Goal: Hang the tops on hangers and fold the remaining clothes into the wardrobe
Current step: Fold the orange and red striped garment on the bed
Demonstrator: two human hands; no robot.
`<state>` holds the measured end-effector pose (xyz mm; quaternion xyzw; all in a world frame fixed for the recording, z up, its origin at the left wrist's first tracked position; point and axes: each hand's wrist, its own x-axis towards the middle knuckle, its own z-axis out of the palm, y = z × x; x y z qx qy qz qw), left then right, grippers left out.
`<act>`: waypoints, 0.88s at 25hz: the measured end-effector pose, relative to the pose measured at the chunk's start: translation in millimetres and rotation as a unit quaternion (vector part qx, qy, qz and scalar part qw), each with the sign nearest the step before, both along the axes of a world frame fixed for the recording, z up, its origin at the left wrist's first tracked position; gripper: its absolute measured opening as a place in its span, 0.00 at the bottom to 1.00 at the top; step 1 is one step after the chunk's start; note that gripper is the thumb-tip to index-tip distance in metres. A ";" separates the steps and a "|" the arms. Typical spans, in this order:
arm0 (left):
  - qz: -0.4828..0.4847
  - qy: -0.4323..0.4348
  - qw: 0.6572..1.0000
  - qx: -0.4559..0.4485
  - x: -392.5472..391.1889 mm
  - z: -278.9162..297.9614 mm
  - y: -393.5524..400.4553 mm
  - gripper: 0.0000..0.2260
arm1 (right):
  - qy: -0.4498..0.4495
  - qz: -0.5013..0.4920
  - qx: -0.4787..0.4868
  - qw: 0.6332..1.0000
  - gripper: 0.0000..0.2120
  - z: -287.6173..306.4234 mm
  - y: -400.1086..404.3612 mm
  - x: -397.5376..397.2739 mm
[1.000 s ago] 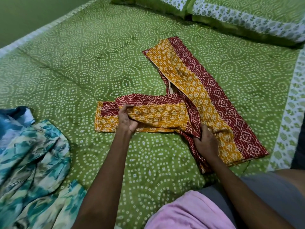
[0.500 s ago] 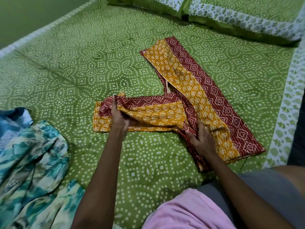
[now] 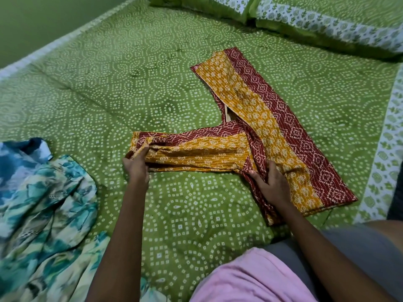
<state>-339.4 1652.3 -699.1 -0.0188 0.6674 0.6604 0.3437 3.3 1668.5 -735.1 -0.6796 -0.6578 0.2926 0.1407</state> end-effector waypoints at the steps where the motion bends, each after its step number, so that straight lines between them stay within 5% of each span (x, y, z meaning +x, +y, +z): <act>1: 0.011 0.043 0.999 -0.017 -2.9 0.6 -3.1 0.24 | 0.000 0.000 0.003 1.000 0.35 0.3 0.2 0.0; 5: -0.172 0.298 0.909 -0.238 -22.0 0.0 -22.5 0.17 | 0.001 0.000 0.012 1.000 0.33 -0.1 -0.3 -0.3; 9: -0.284 0.262 0.880 -0.277 -45.7 15.0 -2.5 0.15 | -0.003 0.000 0.021 1.000 0.32 -3.3 0.1 0.3; 13: -0.387 0.331 0.821 -0.258 -39.4 25.5 25.4 0.17 | 0.007 -0.001 0.020 1.000 0.30 -2.6 -0.3 1.9; 16: -0.318 0.453 0.813 -0.178 -34.6 8.5 24.1 0.11 | 0.019 0.000 0.024 1.000 0.29 -2.5 -0.9 1.8; 22: -0.190 0.561 0.767 -0.246 -40.1 -2.7 20.0 0.14 | 0.014 0.003 0.019 1.000 0.29 -3.3 0.2 2.5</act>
